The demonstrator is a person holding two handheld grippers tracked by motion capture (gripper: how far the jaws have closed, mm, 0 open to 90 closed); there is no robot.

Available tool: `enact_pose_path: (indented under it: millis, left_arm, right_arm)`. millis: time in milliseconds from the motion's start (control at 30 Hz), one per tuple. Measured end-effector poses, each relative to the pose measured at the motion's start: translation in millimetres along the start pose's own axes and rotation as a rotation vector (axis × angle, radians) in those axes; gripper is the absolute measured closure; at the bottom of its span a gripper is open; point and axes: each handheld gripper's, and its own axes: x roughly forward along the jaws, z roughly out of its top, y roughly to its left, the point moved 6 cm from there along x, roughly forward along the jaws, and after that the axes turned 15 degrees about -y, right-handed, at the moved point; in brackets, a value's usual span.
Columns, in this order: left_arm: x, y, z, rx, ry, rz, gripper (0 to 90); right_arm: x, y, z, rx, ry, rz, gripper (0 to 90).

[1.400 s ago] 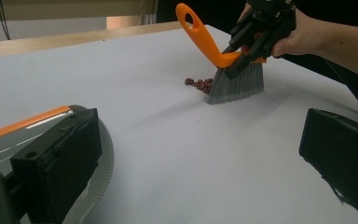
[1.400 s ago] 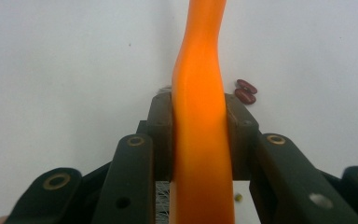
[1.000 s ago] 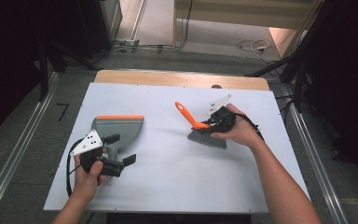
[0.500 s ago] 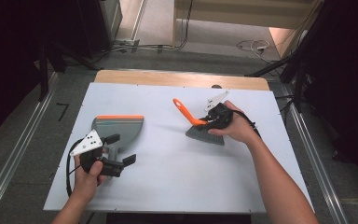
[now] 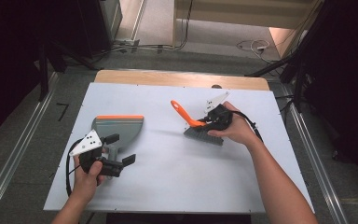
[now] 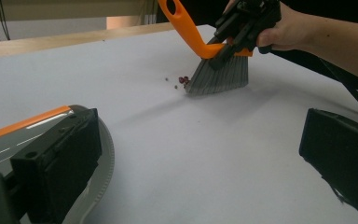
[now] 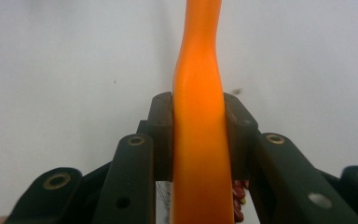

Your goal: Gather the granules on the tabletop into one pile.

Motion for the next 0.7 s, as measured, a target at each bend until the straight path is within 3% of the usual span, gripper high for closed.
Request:
enact_pose_path:
  millis: [167,333,433,533,633,700]
  left_arm:
    - [-0.6,0.4,0.4,0.001,-0.002,0.002,0.0]
    - [-0.8,0.3,0.7,0.001,-0.003,0.001,0.0]
    - [-0.7,0.4,0.7,0.001,-0.003,0.001,0.0]
    - [0.0,0.3,0.3,0.001,-0.001,0.000,0.0]
    - [0.3,-0.8,0.5,0.002,-0.003,-0.002,0.0]
    - [0.0,-0.7,0.4,0.001,-0.002,-0.001,0.0]
  right_arm:
    - [-0.2,7.1,7.4,-0.018,-0.015,0.018,67.7]
    - [-5.6,8.0,12.3,-0.001,-0.030,0.006,67.7]
    - [-10.3,3.1,16.0,0.042,-0.049,-0.038,67.7]
    - [-14.3,-4.6,25.4,0.107,-0.106,-0.100,67.6]
    - [-15.5,-12.4,35.5,0.126,-0.142,-0.156,67.7]
    - [-13.5,-18.6,39.8,0.116,-0.131,-0.215,67.8]
